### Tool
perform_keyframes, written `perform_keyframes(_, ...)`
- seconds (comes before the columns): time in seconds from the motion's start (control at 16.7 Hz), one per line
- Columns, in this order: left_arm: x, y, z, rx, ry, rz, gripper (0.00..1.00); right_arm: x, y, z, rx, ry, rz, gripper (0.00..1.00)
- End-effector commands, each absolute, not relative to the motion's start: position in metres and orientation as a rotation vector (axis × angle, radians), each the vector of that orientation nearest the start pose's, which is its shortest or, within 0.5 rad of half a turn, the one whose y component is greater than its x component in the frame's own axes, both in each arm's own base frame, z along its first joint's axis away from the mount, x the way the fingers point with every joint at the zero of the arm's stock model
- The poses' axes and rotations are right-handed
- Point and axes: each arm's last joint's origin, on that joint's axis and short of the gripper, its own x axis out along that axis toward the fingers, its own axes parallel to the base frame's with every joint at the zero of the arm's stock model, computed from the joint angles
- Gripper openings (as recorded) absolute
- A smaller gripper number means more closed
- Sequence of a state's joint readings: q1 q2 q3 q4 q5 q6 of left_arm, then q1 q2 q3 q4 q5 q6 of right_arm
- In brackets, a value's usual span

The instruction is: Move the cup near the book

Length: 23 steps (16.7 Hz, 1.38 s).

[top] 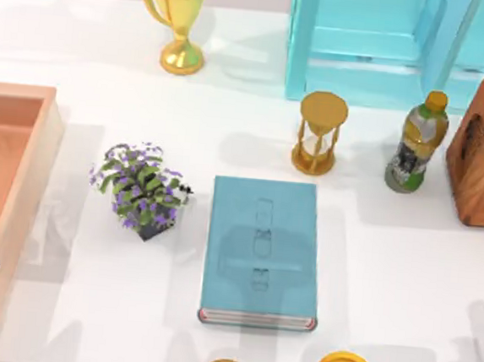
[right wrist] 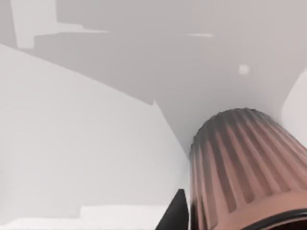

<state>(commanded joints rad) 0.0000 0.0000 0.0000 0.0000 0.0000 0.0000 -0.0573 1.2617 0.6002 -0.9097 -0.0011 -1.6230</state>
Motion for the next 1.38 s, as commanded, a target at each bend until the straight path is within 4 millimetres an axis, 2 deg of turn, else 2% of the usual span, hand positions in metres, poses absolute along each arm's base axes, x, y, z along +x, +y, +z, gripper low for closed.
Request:
perform_keyframes(0.48,0.106,-0.001,0.160,0.000,0.000,0.000,1.00,0.176,-0.010,0.150,-1.202,1.211,1.201,0.00)
perform_keyframes(0.96,0.106,-0.001,0.160,0.000,0.000,0.000,1.00,0.176,-0.010,0.199,-1.201,1.212,1.202,0.00)
perform_keyframes(1.38,0.106,-0.001,0.160,0.000,0.000,0.000,1.00,0.180,-0.006,0.200,-1.189,1.225,1.199,0.00)
